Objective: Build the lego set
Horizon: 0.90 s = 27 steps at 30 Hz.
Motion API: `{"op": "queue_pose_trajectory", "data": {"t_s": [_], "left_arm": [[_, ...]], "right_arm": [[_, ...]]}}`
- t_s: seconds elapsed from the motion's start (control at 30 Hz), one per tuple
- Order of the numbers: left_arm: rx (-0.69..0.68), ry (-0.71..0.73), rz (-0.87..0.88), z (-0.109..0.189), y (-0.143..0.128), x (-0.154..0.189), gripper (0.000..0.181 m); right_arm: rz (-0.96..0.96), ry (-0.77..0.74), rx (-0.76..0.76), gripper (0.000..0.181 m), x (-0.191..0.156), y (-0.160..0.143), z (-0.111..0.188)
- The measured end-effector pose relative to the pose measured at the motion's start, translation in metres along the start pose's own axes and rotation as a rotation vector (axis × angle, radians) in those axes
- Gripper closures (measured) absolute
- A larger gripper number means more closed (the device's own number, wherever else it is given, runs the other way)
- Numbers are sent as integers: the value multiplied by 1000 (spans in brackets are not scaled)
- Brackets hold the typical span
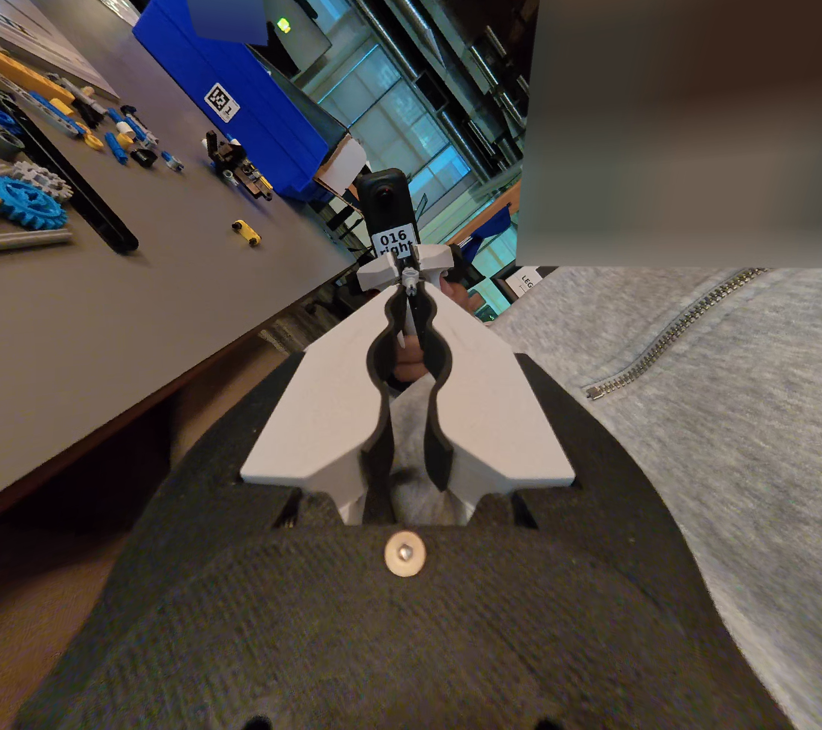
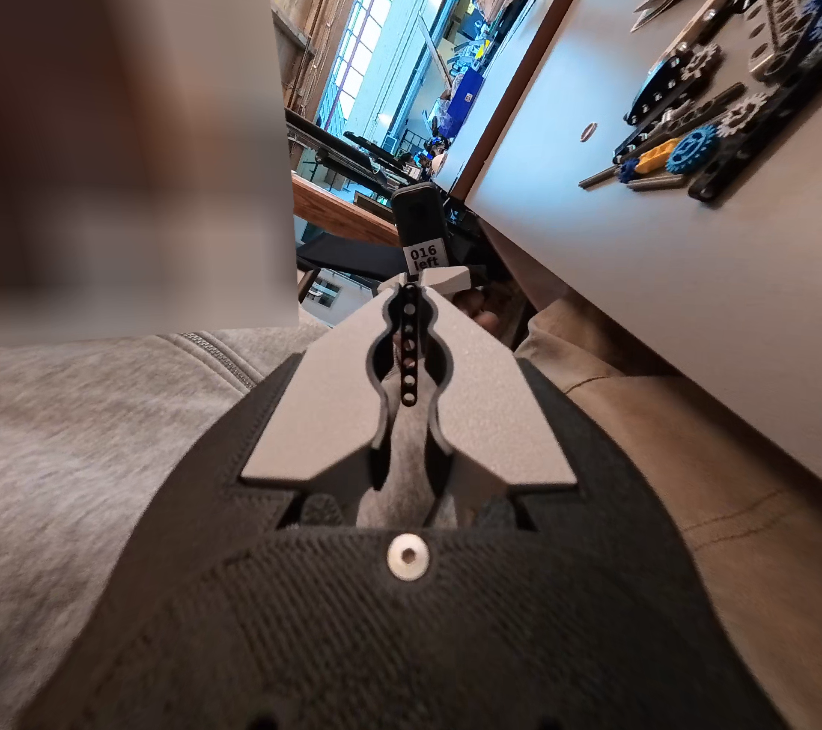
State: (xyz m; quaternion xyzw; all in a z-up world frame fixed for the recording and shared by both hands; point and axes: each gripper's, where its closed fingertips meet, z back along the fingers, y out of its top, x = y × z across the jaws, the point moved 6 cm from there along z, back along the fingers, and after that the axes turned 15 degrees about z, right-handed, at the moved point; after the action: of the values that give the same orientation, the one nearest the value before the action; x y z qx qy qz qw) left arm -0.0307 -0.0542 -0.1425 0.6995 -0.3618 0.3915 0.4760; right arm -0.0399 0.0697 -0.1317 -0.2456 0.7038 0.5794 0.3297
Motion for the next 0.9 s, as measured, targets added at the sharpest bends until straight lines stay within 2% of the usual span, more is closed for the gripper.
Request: {"op": "queue_pose_trajectory", "data": {"t_s": [0.9], "left_arm": [[-49,11,53,-2,-4,-5,180]], "right_arm": [[-51,-46,-18,177,1,-7,5]]}}
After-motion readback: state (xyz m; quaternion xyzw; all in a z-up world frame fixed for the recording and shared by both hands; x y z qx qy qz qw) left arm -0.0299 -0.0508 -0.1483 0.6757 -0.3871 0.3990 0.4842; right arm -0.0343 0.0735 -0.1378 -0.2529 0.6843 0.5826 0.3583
